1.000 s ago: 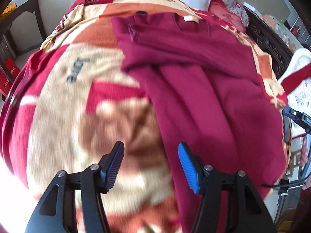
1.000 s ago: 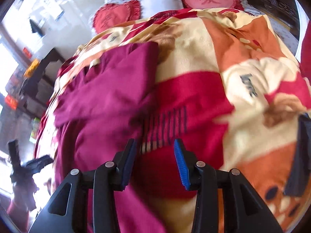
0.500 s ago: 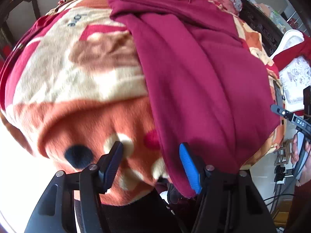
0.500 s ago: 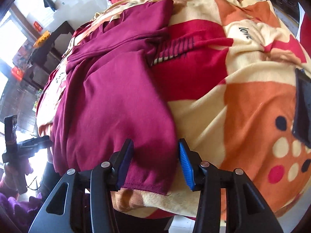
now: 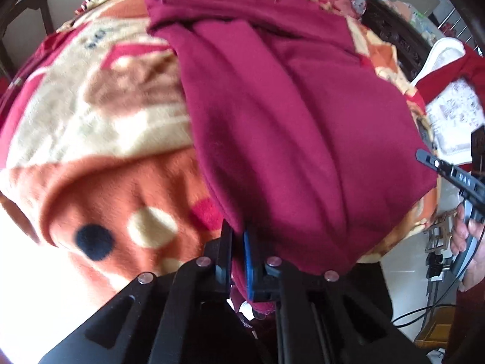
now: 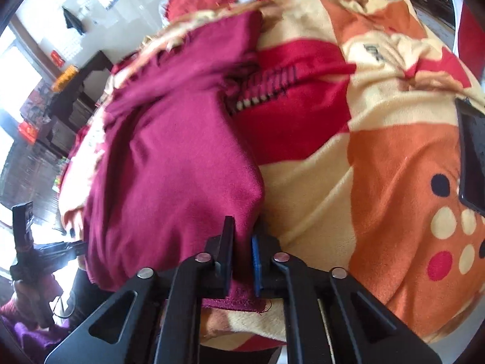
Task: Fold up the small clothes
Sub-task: 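Grasp the hem with both grippers and lift it toward the collar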
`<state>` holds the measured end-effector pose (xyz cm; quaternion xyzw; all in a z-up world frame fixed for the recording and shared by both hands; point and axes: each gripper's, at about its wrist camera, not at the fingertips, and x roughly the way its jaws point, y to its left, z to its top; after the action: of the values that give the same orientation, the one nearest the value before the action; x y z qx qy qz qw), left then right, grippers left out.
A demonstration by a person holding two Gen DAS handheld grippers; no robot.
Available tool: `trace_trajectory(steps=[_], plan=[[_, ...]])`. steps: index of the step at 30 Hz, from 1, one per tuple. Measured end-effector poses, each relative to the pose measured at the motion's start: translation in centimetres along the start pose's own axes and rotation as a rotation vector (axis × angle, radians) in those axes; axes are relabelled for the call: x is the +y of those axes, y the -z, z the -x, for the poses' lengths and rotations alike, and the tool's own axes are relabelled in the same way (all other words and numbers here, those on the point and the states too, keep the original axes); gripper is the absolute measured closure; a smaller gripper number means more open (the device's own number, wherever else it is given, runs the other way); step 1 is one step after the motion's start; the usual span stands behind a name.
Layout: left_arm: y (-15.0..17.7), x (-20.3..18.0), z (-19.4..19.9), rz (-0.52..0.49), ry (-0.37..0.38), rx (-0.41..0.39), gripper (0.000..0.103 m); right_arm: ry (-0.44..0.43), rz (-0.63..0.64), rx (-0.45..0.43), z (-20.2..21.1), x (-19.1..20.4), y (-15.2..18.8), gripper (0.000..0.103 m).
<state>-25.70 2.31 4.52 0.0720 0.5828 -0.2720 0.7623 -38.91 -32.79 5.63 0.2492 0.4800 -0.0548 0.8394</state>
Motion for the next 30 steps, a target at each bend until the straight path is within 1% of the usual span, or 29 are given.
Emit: trace_trajectory(steps=[3,5,7,9,10,11,13,14,16,18,20,22,24,25,27,28,30], plan=[[-0.3,1.4,3.3,0.006,0.023,-0.049,0.097,-0.053,0.03,-0.041,2.8,1.0,0.4,0.103],[-0.1,2.7,5.7,0.013,0.014,-0.09,0.097,-0.106,0.032,-0.036,4.5,1.7,1.0,0.103],[0.5,3.7,7.1,0.014,-0.006,-0.11,0.097,-0.118,0.066,-0.013,5.5,2.7,2.0,0.103],[1.2,4.6,7.0,0.024,-0.026,-0.101,0.097,-0.122,0.078,0.02,5.4,3.2,3.0,0.103],[1.4,5.0,6.3,0.035,-0.032,-0.084,0.097,-0.128,0.067,0.039,5.0,3.1,3.5,0.103],[1.7,5.1,5.7,0.044,-0.033,-0.067,0.097,-0.133,0.054,0.069,4.1,3.0,4.0,0.103],[1.8,5.3,4.3,0.065,-0.024,-0.038,0.097,-0.113,0.039,0.114,2.2,2.7,4.8,0.103],[1.9,5.0,3.9,0.062,-0.027,-0.03,0.097,-0.109,0.03,0.127,1.7,2.5,4.8,0.103],[2.2,4.6,4.1,0.033,-0.03,-0.038,0.097,-0.111,0.008,0.138,1.1,2.2,4.7,0.103],[1.7,4.3,4.5,0.021,-0.01,-0.049,0.097,-0.13,0.013,0.124,1.5,2.4,4.0,0.103],[0.5,4.4,5.5,0.023,0.018,-0.073,0.097,-0.151,0.036,0.095,2.3,2.7,2.8,0.103],[-1.6,4.6,6.6,0.03,0.035,-0.116,0.097,-0.185,0.039,0.065,3.0,3.2,1.5,0.103],[-3.6,4.9,7.3,0.045,0.052,-0.152,0.097,-0.208,0.043,0.024,3.4,3.6,-0.6,0.103],[-5.3,5.1,7.8,0.06,0.066,-0.176,0.097,-0.213,0.046,-0.005,3.4,3.8,-2.1,0.103],[-7.5,5.4,8.3,0.075,0.088,-0.209,0.096,-0.213,0.049,-0.051,3.2,4.1,-4.7,0.103],[-9.3,5.7,8.5,0.082,0.093,-0.232,0.096,-0.208,0.05,-0.072,2.9,4.2,-6.3,0.103],[-11.6,6.0,8.5,0.091,0.083,-0.264,0.096,-0.192,0.045,-0.109,2.3,4.1,-9.0,0.103]])
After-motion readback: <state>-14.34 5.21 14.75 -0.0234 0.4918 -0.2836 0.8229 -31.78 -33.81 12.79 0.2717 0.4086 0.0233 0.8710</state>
